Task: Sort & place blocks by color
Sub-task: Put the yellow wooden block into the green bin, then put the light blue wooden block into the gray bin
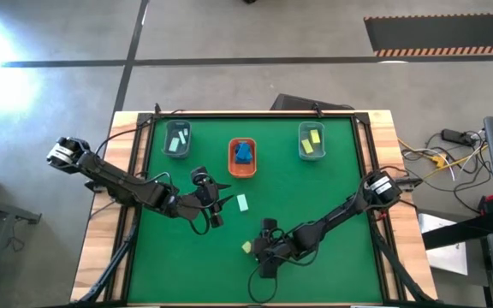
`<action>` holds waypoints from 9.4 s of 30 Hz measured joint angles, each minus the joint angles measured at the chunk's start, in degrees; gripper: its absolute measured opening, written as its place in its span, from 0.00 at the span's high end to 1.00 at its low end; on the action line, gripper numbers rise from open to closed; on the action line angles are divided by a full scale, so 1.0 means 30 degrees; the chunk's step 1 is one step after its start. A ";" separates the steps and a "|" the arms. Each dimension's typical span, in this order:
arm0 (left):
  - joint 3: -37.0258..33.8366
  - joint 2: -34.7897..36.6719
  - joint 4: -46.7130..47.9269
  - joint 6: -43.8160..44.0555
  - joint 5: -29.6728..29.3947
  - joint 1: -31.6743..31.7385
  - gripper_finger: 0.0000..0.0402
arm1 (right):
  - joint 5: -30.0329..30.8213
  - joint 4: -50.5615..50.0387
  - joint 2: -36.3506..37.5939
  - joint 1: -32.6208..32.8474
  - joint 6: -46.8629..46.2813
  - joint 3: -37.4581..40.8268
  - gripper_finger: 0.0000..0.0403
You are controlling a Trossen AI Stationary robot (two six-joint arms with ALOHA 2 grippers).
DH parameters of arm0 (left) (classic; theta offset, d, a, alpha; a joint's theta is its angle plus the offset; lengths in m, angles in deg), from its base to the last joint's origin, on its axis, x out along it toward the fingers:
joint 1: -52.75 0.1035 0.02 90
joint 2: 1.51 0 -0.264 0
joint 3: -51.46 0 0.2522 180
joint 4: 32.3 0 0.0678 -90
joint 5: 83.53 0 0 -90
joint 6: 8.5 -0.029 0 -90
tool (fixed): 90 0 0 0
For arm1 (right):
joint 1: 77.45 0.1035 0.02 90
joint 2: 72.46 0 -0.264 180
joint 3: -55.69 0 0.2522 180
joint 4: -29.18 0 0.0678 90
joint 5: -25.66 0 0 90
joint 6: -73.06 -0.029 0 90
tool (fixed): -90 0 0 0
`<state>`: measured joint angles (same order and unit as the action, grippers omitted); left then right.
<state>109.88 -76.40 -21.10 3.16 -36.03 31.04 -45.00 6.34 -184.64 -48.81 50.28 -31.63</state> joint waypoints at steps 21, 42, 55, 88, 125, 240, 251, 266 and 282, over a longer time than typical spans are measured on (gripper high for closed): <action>-0.0007 0.0000 0.0003 -0.0007 0.0000 0.0000 0.68 | -0.3645 0.2729 -0.0364 -0.1501 0.9601 -0.0109 0.22; -0.0007 0.0000 0.0000 -0.0007 0.0000 -0.0003 0.68 | -0.5985 0.3327 -0.0285 -0.2725 0.9622 0.0670 0.70; -0.0057 0.1779 0.1185 -0.3939 0.0087 -0.0054 0.68 | -0.2287 -0.2300 0.4761 -0.4468 1.0615 0.1596 0.70; -0.6805 0.6907 -0.5574 -0.2918 -0.0044 0.0000 0.68 | -0.0441 -0.0619 1.2227 -2.1607 0.1229 1.0791 0.50; -0.4044 -0.2838 -0.7707 0.8036 -0.0532 0.0163 0.68 | 0.1817 0.1787 1.7646 -1.0654 0.2927 1.0324 0.46; -0.5348 1.0762 0.0887 -0.6054 0.3067 -0.0517 0.84 | 0.2393 -0.6335 -0.1902 -0.5561 -1.0425 -0.4707 0.27; -0.5340 1.0724 0.0316 -0.6050 0.3034 -0.0517 0.84 | 0.2632 -0.6138 -0.2925 -0.5905 -1.0369 -0.4714 0.28; -0.5269 1.0338 -0.0021 -0.6186 0.3002 -0.0510 0.84 | 0.2180 -0.5998 -0.3081 -0.6194 -0.8118 -0.4743 0.56; -0.5204 1.0389 -0.0090 -0.6186 0.2870 -0.0510 0.84 | 0.1919 -0.6978 -0.1336 -0.5840 -0.4853 -0.4626 0.71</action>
<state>94.27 -45.23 -21.37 -15.39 -27.42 29.51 -39.24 -14.59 -188.65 -66.33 35.72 -45.51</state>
